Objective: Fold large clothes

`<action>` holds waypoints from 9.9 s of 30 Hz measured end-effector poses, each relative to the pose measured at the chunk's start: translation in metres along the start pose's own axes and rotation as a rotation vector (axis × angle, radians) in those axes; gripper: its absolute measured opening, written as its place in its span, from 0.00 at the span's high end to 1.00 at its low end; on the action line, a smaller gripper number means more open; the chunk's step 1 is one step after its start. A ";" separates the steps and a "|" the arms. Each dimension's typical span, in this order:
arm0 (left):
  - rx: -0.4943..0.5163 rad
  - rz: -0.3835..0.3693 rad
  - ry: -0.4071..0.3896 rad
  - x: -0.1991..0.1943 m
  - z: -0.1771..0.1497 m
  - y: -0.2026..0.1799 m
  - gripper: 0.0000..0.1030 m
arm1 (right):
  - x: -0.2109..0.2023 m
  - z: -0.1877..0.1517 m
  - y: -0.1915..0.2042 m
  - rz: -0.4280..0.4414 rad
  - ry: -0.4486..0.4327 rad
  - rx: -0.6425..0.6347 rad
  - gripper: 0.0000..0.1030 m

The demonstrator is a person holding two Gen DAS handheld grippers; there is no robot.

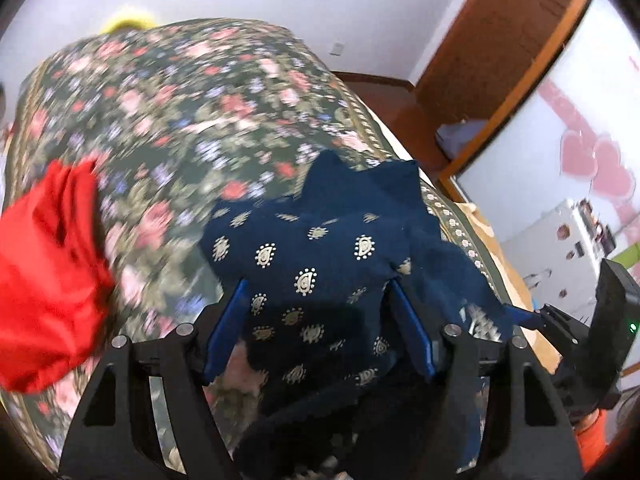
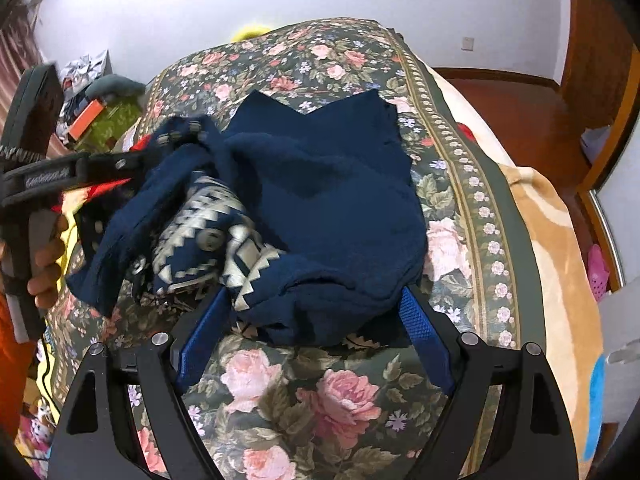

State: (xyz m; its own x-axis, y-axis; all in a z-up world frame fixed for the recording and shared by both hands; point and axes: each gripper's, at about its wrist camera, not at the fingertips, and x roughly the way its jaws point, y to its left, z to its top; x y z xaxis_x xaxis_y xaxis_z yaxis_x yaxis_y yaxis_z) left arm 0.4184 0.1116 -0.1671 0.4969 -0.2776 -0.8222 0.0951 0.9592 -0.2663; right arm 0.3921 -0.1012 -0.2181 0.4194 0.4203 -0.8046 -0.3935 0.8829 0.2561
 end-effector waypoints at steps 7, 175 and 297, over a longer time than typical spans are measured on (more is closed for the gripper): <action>0.089 0.065 0.046 0.039 0.044 -0.057 0.29 | -0.012 0.000 -0.034 -0.034 -0.029 0.081 0.19; 0.032 0.011 0.028 0.032 -0.049 -0.047 0.26 | -0.060 0.101 -0.098 -0.235 -0.263 0.005 0.29; -0.485 0.062 -0.155 -0.105 -0.077 0.355 0.39 | 0.224 0.127 0.254 0.414 0.228 -0.192 0.54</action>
State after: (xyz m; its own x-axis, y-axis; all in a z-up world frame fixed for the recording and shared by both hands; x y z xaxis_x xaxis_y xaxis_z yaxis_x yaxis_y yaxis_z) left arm 0.3337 0.4772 -0.2139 0.6149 -0.1745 -0.7691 -0.3310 0.8281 -0.4525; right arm 0.4900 0.2443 -0.2653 0.0157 0.6515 -0.7585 -0.6412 0.5886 0.4923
